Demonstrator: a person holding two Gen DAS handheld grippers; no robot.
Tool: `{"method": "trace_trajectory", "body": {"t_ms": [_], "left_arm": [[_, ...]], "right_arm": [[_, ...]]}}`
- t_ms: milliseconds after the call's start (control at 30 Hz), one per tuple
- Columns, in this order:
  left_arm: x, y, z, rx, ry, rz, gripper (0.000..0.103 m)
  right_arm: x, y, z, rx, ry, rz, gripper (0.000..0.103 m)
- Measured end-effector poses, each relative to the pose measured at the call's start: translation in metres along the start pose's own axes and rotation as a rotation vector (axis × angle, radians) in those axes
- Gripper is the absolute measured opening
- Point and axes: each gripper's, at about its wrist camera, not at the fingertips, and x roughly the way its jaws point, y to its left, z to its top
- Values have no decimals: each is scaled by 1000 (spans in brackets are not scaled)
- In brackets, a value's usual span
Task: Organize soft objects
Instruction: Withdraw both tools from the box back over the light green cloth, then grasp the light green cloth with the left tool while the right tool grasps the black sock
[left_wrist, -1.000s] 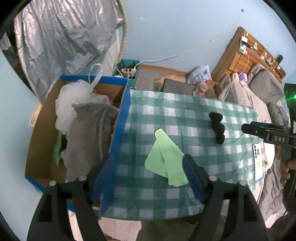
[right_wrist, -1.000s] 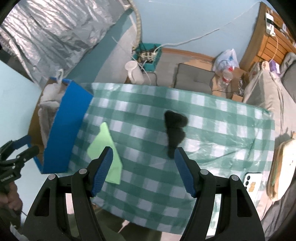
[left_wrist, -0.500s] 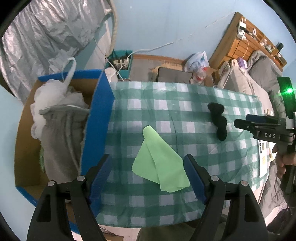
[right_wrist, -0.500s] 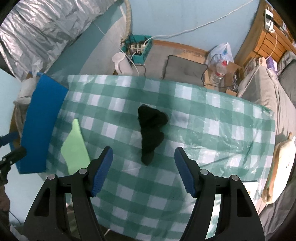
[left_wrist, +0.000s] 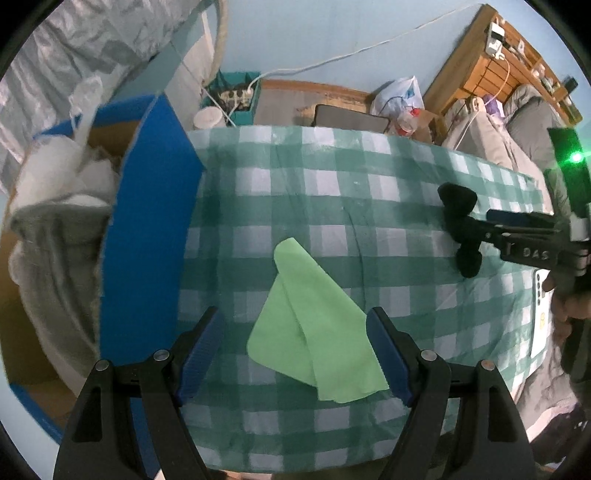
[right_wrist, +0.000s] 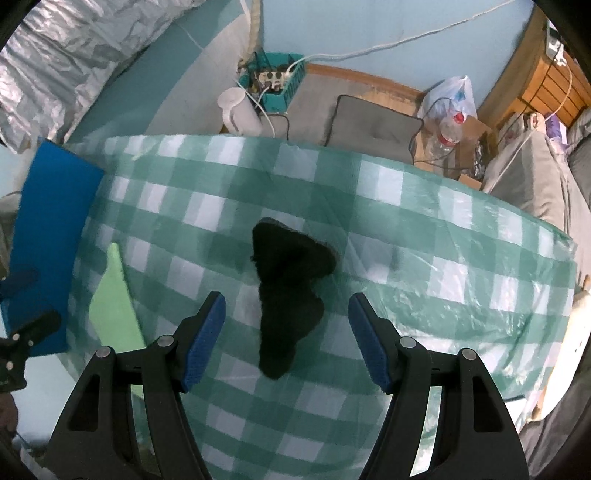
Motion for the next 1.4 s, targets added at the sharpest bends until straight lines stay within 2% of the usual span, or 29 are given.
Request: {"method": "trace_trajectory", "body": {"t_ms": [167,300,367,433,500,867,1400], "left_arm": [[11,5,1,-53,30,-47,80],[21,3,-1,-43,57,-37,81],[24,1,0,-38,66,-39,81],[27,-2,-1,-33,74,-39,81],[29,-3,-1,-32,77,-41,81],[43,-19,-8,0,119,-49,81],[73,-47,-13,114,152,34,81]], "right_arm": [[18,3,4,-20,24,-30,70],[23,10,2,-37,15,-41,69],[25,13,2,-47,19,-42,59],[28,14,2,-49,28,-43,44],[27,15,1,-52,27,-42,38],[9,9,-25,13,18,41,37],[-16,-3,-69,97,3,69,37]]}}
